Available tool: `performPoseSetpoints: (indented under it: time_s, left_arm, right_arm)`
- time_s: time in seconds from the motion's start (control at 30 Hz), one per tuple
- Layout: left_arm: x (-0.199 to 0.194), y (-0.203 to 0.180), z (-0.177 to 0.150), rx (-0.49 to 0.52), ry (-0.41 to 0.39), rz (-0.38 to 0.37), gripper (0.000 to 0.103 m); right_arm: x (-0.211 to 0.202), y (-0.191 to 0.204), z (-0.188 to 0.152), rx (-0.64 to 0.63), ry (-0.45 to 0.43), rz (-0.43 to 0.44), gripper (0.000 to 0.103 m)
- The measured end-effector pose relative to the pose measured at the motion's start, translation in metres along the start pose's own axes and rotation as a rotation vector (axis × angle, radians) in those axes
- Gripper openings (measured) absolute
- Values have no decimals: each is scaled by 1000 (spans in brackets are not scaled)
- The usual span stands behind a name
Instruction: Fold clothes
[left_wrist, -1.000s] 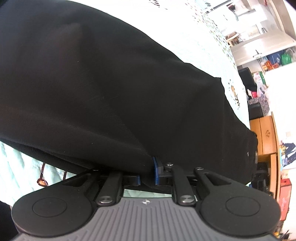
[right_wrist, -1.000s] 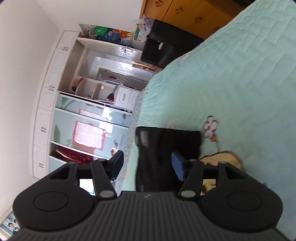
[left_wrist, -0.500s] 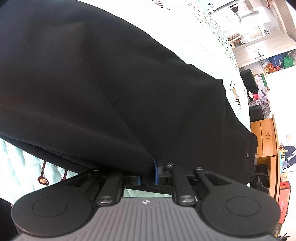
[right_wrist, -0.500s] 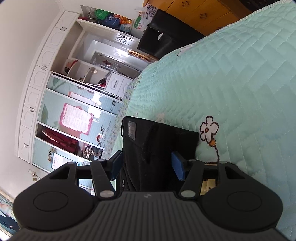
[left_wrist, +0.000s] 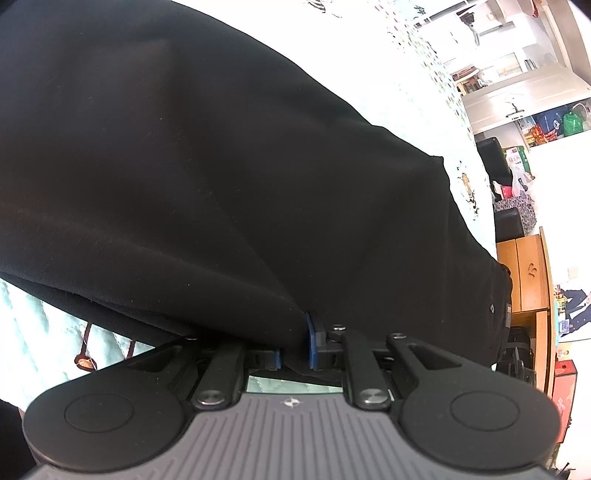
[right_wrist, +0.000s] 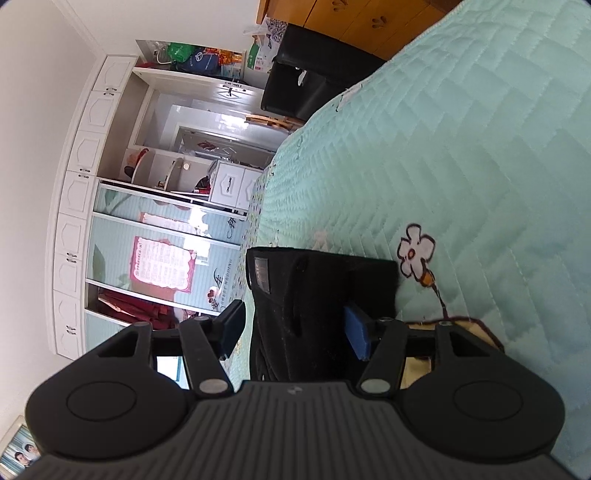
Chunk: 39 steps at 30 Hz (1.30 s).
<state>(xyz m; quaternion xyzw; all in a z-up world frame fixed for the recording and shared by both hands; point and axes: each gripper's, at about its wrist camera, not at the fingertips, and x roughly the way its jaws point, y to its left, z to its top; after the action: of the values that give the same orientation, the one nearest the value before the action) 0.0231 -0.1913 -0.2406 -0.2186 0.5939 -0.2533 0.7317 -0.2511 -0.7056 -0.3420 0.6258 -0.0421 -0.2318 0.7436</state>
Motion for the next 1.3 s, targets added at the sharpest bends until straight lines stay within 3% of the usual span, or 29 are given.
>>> performPoseSetpoints:
  time_s: [0.13, 0.23, 0.27, 0.43, 0.53, 0.6, 0.8, 0.9, 1.0, 1.07, 1.13, 1.23, 1.3]
  left_arm:
    - [0, -1, 0, 5, 1, 1, 16]
    - [0, -2, 0, 16, 2, 4, 15]
    - [-1, -3, 1, 22, 2, 6, 15]
    - [-4, -3, 3, 33, 1, 14, 14]
    - [-4, -2, 2, 30, 3, 14, 14]
    - [-5, -1, 2, 34, 5, 11, 14]
    - [-4, 1, 3, 11, 13, 1, 14]
    - [-4, 3, 2, 5, 13, -11, 15]
    - [-7, 3, 0, 13, 10, -29, 15]
    - [-10, 1, -2, 34, 6, -31, 17]
    - [-13, -1, -4, 55, 3, -27, 20]
    - [-23, -5, -6, 81, 1, -19, 24]
    - [-30, -11, -9, 129, 1, -11, 31]
  right_arm:
    - [10, 0, -1, -18, -1, -4, 58]
    - [11, 0, -4, -58, 14, -35, 26]
    - [11, -1, -5, -62, 16, -37, 23]
    - [-6, 11, -10, -78, 11, 9, 21]
    - [0, 2, -11, -85, 31, -77, 21]
    - [3, -11, -9, -50, 42, -85, 15]
    - [-7, -9, -8, -44, 19, -52, 25]
    - [-25, -1, -11, -48, -22, -79, 32]
    - [-48, 9, -15, -73, -98, -118, 42]
    - [-56, 24, -21, -132, -109, -89, 55]
    - [-48, 42, -31, -193, -54, -31, 62]
    - [-18, 53, -40, -226, 87, 73, 62]
    - [4, 41, -40, -162, 162, 97, 57]
